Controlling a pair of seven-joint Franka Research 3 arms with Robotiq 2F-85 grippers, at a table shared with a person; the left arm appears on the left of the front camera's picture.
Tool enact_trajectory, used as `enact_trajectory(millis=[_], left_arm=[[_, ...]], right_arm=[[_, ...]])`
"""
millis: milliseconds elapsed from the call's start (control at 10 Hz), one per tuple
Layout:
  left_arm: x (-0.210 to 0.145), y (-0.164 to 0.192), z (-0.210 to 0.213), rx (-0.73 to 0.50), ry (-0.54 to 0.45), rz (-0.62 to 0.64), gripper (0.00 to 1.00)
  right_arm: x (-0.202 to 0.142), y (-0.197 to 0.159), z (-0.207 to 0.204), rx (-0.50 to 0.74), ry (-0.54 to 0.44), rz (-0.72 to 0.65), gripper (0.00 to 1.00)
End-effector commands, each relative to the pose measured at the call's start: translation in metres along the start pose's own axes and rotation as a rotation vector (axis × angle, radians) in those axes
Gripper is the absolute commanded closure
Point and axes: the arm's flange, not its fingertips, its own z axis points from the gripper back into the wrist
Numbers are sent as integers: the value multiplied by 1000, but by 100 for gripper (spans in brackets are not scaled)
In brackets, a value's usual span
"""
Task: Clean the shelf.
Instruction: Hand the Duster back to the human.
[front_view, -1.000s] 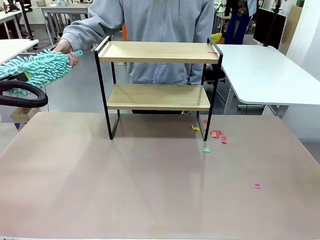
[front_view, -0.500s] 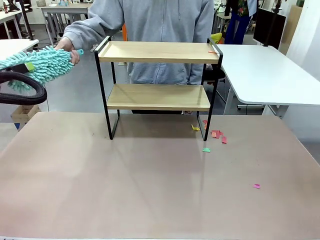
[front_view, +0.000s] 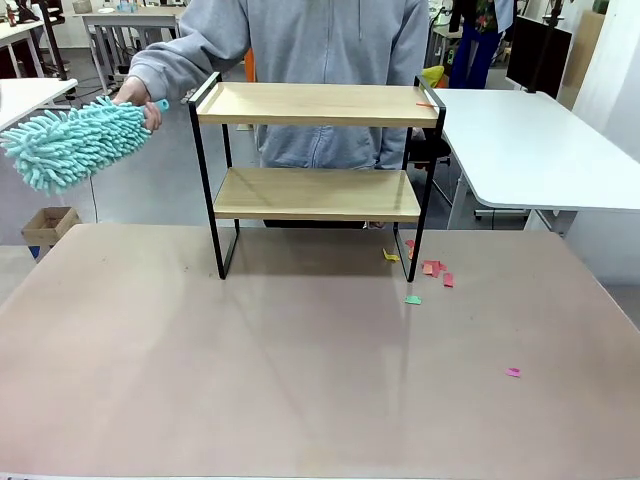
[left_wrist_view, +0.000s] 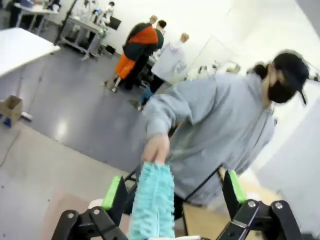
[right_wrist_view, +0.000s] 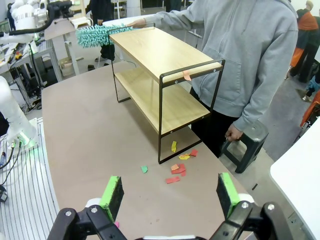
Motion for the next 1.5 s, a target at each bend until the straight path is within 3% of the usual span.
enact_trajectory(millis=[0, 200, 400, 500, 1400], left_arm=[[71, 13, 30, 33, -88, 112, 0], [103, 38, 54, 34, -111, 208, 0], [105, 54, 58, 14, -85, 242, 0], [106, 47, 63, 54, -134, 206, 0], [106, 47, 63, 54, -134, 206, 0]], right_arm=[[2, 0, 0, -2, -17, 12, 0], [2, 0, 0, -2, -17, 12, 0], [2, 0, 0, -2, -17, 12, 0], [2, 0, 0, -2, -17, 12, 0], [2, 0, 0, -2, -17, 12, 0]])
